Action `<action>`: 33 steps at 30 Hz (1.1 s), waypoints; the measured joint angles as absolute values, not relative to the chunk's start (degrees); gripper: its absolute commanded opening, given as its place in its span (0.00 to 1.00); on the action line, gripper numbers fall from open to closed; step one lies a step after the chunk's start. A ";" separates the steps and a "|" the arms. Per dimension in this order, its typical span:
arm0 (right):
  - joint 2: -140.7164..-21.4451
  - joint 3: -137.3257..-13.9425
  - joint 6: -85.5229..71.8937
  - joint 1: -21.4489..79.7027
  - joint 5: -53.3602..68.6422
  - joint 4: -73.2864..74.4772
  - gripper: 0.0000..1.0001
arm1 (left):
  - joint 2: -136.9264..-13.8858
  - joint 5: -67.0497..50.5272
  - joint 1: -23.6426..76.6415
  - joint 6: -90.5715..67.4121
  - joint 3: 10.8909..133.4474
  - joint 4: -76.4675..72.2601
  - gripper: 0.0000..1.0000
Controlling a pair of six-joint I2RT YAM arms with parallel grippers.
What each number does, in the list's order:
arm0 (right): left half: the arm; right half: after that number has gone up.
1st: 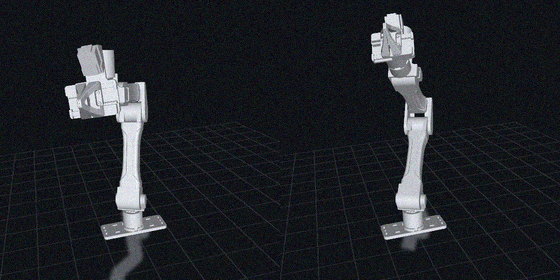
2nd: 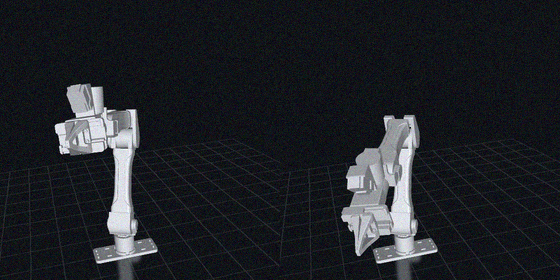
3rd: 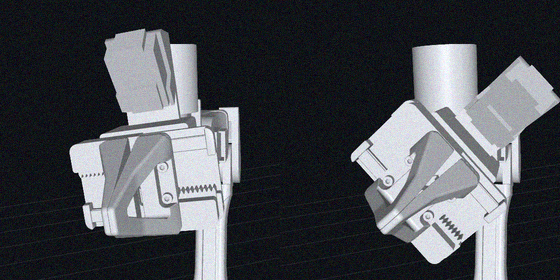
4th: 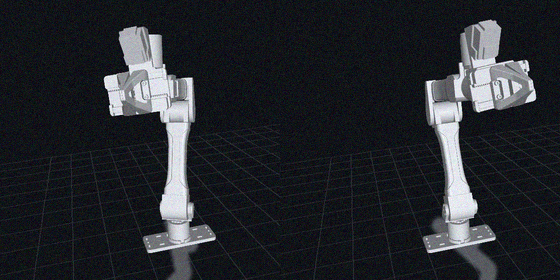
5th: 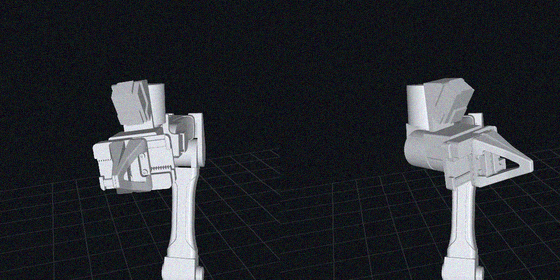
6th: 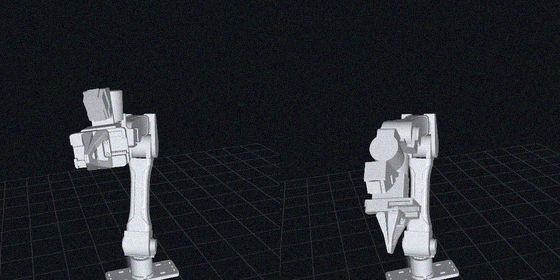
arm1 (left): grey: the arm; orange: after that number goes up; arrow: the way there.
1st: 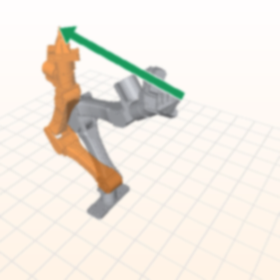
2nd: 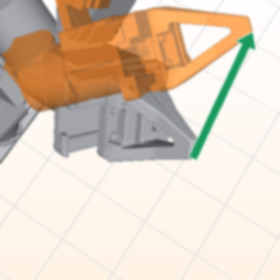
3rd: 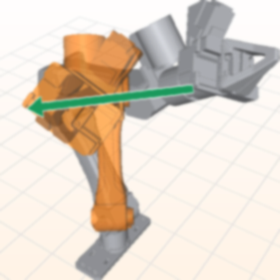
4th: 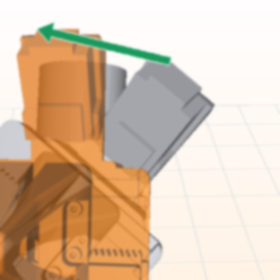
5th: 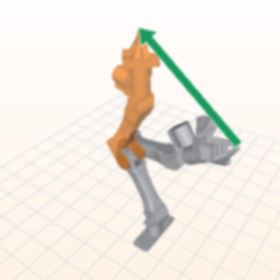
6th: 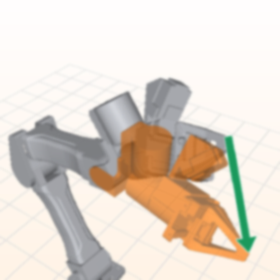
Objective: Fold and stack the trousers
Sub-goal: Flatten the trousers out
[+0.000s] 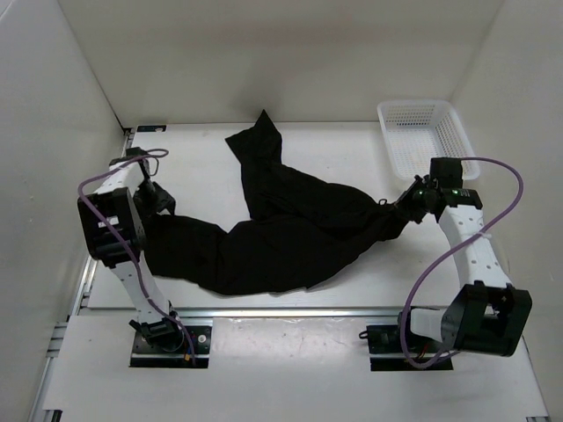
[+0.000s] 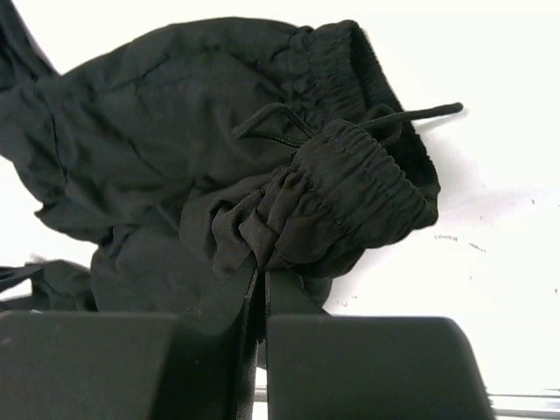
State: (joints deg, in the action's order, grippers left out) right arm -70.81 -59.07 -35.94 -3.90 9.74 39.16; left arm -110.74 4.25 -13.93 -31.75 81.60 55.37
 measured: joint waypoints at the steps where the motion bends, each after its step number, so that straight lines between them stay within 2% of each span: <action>1: -71.68 -59.37 -36.14 -3.90 9.45 38.59 0.01 | -111.85 3.66 -13.26 -31.20 81.60 55.59 0.93; 2: -72.49 -59.77 -36.40 -3.90 9.19 38.33 0.01 | -112.90 3.20 -12.78 -30.87 81.65 55.79 0.98; 4: -73.56 -60.31 -36.86 -3.90 8.97 37.45 0.01 | -114.45 2.72 -12.23 -30.76 82.13 56.40 1.00; 5: -73.73 -60.38 -37.08 -3.90 8.91 37.06 0.01 | -115.18 2.52 -12.05 -30.55 82.63 56.77 0.96; 6: -73.78 -60.49 -37.21 -3.90 8.88 36.95 0.01 | -115.85 2.50 -11.90 -30.41 83.07 56.93 0.87; 7: -73.78 -60.60 -37.36 -3.90 8.86 36.93 0.01 | -116.55 2.44 -11.84 -30.33 83.66 57.01 0.72; 8: -73.78 -60.66 -37.43 -3.90 8.73 36.73 0.01 | -117.14 2.31 -11.70 -30.24 84.18 57.01 0.20; 9: -73.78 -60.69 -37.45 -3.90 8.67 36.51 0.01 | -117.64 1.98 -11.55 -30.17 84.60 57.06 0.10; 14: -73.78 -60.75 -37.60 -3.90 7.44 36.18 0.01 | -117.84 2.94 -11.14 -29.54 87.05 58.30 0.10; 17: -73.87 -61.63 -37.60 -4.29 6.48 36.49 0.01 | -118.06 5.41 -11.00 -29.87 93.91 61.76 0.10; 24: -74.37 -68.27 -37.82 -6.52 2.85 37.26 0.00 | -125.49 9.43 -11.18 -30.20 136.38 70.87 0.10; 26: -74.65 -69.25 -38.26 -7.14 1.63 37.06 0.00 | -126.39 8.45 -11.57 -29.93 142.71 71.13 0.10; 28: -75.64 -69.69 -38.65 -7.42 1.34 36.69 0.00 | -126.82 6.55 -12.32 -29.39 145.18 71.59 0.50; 31: -78.35 -69.52 -38.70 -7.49 1.48 36.14 0.00 | -128.99 4.60 -13.10 -28.58 145.43 72.44 1.00; 33: -79.44 -68.62 -38.59 -7.49 1.63 35.81 0.00 | -130.37 4.12 -13.47 -28.16 143.68 72.88 1.00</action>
State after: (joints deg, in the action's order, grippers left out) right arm -79.44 -68.62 -38.59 -7.49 1.63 35.81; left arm -130.37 4.12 -13.47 -28.16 143.68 72.88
